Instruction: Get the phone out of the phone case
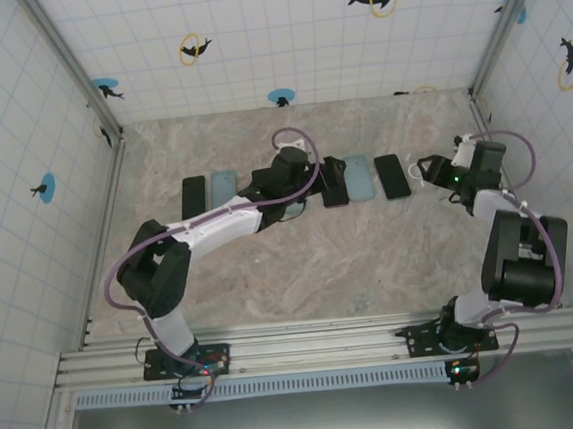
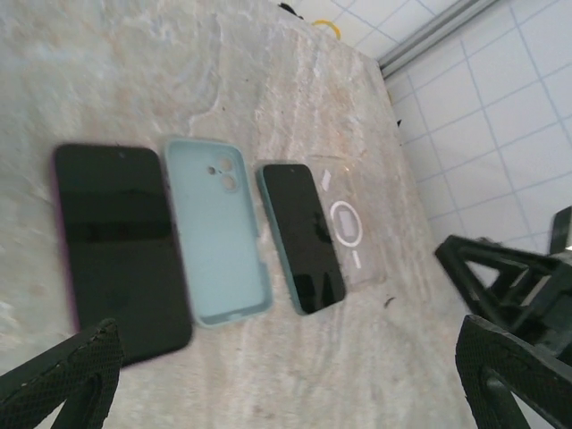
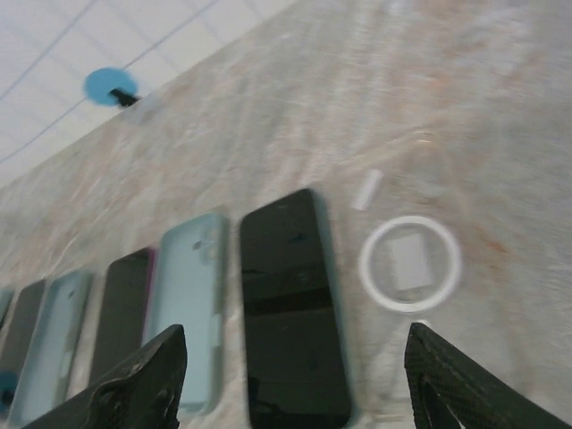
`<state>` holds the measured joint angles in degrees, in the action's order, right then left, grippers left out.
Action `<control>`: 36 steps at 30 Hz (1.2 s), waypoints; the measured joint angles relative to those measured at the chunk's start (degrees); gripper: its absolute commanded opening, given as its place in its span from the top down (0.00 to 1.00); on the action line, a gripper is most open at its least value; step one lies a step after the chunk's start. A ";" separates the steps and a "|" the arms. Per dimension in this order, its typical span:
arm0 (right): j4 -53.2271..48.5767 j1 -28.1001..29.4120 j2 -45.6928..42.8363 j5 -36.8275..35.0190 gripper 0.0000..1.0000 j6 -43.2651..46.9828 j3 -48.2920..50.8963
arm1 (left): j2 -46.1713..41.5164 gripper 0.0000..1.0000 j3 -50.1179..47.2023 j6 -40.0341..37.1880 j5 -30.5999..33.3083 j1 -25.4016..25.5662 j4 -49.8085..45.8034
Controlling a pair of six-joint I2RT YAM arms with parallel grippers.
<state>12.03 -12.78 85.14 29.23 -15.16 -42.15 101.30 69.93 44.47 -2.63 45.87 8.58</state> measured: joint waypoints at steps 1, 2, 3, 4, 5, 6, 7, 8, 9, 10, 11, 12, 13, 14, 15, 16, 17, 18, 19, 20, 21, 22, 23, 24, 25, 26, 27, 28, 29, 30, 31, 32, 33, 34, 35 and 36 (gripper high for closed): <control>-0.63 1.20 -1.53 0.13 0.25 0.66 0.37 | -0.87 0.02 -0.48 -2.01 -0.39 -0.68 -0.63; -1.46 2.51 -2.93 0.07 0.23 1.51 0.63 | -1.81 0.02 -1.05 -4.26 -1.31 -1.44 -1.18; -2.51 4.17 -4.33 -0.11 0.22 2.49 0.76 | -2.78 0.02 -1.68 -6.51 -2.23 -2.32 -1.70; -3.23 5.64 -5.35 -0.31 0.21 3.26 0.83 | -3.65 0.02 -2.36 -8.37 -2.89 -3.13 -2.16; -3.82 7.15 -6.38 -0.55 0.20 4.20 0.87 | -4.83 0.02 -3.50 -10.47 -3.30 -4.15 -2.45; -4.39 8.68 -7.48 -0.55 0.15 5.07 1.01 | -6.16 0.02 -4.83 -12.63 -3.65 -5.25 -2.82; -4.68 9.68 -8.33 -0.55 0.07 5.66 1.27 | -7.52 0.02 -6.32 -14.51 -3.82 -6.36 -3.28; -4.79 10.67 -9.60 -0.72 0.01 6.67 1.95 | -9.18 0.02 -8.17 -16.44 -4.07 -7.61 -3.76; -5.05 11.30 -10.80 -0.90 0.01 7.21 2.78 | -10.91 0.02 -10.08 -18.23 -4.17 -9.03 -4.28; -5.03 11.93 -11.85 -1.31 0.01 7.82 3.87 | -12.57 0.02 -12.02 -19.80 -4.33 -10.36 -4.48; -5.05 12.55 -13.09 -1.95 0.01 8.63 5.40 | -14.43 0.02 -14.34 -21.57 -4.22 -11.93 -4.74; -5.11 13.11 -14.21 -2.82 0.01 9.11 6.93 | -16.33 0.02 -16.81 -23.32 -3.93 -13.46 -5.09; -4.94 13.53 -15.08 -3.93 0.01 9.38 8.48 | -18.01 0.02 -19.12 -24.83 -3.37 -14.91 -5.18; -4.52 13.99 -15.96 -5.42 0.01 9.62 10.29 | -19.78 0.02 -21.70 -26.40 -2.62 -16.35 -5.25; -3.67 14.49 -16.90 -7.58 0.01 9.62 12.66 | -21.62 0.02 -24.44 -27.93 -1.70 -17.68 -5.22; -2.49 14.99 -17.64 -10.08 0.01 9.33 14.80 | -23.21 0.02 -26.91 -29.16 -0.76 -18.71 -4.98; -0.87 15.39 -18.38 -12.76 0.01 8.81 17.35 | -25.03 0.02 -29.90 -30.36 0.35 -19.89 -4.44; 0.81 15.65 -19.04 -15.45 0.01 8.33 20.17 | -26.82 0.02 -32.98 -31.34 1.27 -21.16 -3.76; 2.10 15.78 -19.32 -17.81 0.01 7.91 22.25 | -28.22 0.02 -35.39 -32.11 2.05 -22.25 -3.30; 3.74 15.82 -19.41 -20.55 0.01 7.41 24.70 | -30.03 0.02 -38.64 -32.74 3.04 -23.93 -2.36; 5.53 15.82 -19.43 -22.71 0.01 7.15 26.80 | -31.56 0.02 -41.38 -33.33 4.04 -25.46 -1.49; 7.32 15.82 -19.43 -24.87 0.01 7.06 28.76 | -32.81 0.02 -43.63 -33.90 5.11 -26.80 -0.63; 9.44 15.80 -19.43 -26.51 0.01 6.99 30.75 | -33.99 0.02 -45.90 -34.40 6.29 -28.11 0.35; 11.69 15.80 -19.43 -28.11 0.01 7.10 32.81 | -34.97 0.02 -47.89 -34.80 7.37 -29.05 1.57; 13.46 15.80 -19.41 -29.18 0.01 7.30 34.29 | -35.82 0.02 -49.83 -35.17 8.17 -30.05 3.02; 15.23 15.78 -19.23 -30.27 0.01 7.76 35.74 | -36.74 0.02 -52.04 -35.50 8.55 -31.26 4.85; 17.53 15.78 -18.69 -31.17 0.01 8.09 37.09 | -37.51 0.02 -54.10 -35.60 8.79 -32.48 6.56; 19.47 15.74 -18.08 -31.82 0.01 8.44 38.05 | -38.07 0.02 -56.13 -35.69 9.01 -33.83 8.68; 22.34 15.65 -17.31 -32.04 0.01 8.81 39.17 | -38.49 0.02 -58.29 -35.87 9.35 -35.26 10.67; 24.79 15.65 -16.59 -32.24 0.01 9.14 39.98 | -38.56 0.02 -60.52 -36.35 9.68 -36.72 13.03; 27.10 15.54 -15.69 -32.20 0.01 9.42 40.59 | -38.38 0.02 -61.96 -36.79 9.86 -37.48 14.71; 29.03 15.43 -14.67 -32.17 0.01 9.70 40.98 | -37.94 0.02 -63.65 -37.20 9.99 -38.14 17.16; 31.01 15.32 -13.44 -32.20 0.01 9.99 41.11 | -37.22 0.02 -65.13 -37.66 9.99 -38.71 19.87; 32.98 15.26 -12.31 -32.13 0.01 10.21 41.16 | -36.24 0.02 -66.31 -38.05 9.97 -39.19 22.51; 35.60 15.10 -10.86 -31.89 0.01 10.47 41.16 | -34.88 0.02 -67.43 -38.29 9.92 -39.65 25.62; 38.03 14.99 -9.53 -31.56 0.01 10.73 41.16 | -33.38 0.02 -68.35 -38.42 9.79 -40.06 28.61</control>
<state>50.06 2.22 75.61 -2.33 -4.43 -0.99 67.92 1.58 6.04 7.16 5.80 37.19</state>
